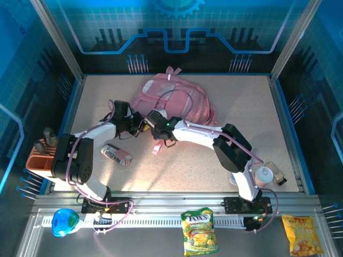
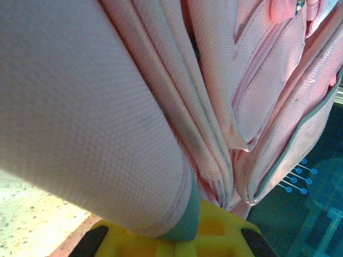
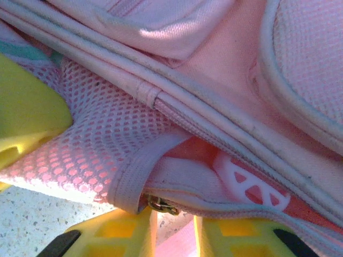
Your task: Pack the student bag
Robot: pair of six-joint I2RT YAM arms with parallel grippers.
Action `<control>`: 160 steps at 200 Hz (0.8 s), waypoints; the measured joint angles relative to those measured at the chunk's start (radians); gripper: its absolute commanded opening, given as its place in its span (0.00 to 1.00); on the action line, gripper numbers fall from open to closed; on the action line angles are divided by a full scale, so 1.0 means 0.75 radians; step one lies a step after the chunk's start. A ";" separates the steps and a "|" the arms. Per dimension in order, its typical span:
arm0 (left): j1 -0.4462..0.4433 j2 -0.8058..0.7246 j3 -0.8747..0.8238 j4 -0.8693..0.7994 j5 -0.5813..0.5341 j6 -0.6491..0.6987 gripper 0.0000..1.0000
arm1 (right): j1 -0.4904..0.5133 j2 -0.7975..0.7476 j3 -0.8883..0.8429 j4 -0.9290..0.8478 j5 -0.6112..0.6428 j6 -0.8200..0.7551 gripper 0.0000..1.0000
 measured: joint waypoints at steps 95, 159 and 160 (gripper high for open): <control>0.000 0.010 0.028 -0.015 -0.010 -0.001 0.00 | -0.012 0.026 0.036 0.006 -0.041 -0.077 0.27; 0.000 0.017 0.031 -0.016 -0.020 -0.003 0.00 | -0.019 0.064 0.074 -0.002 -0.045 -0.064 0.17; 0.000 0.017 0.031 -0.016 -0.020 -0.003 0.00 | -0.019 0.064 0.074 -0.002 -0.045 -0.062 0.17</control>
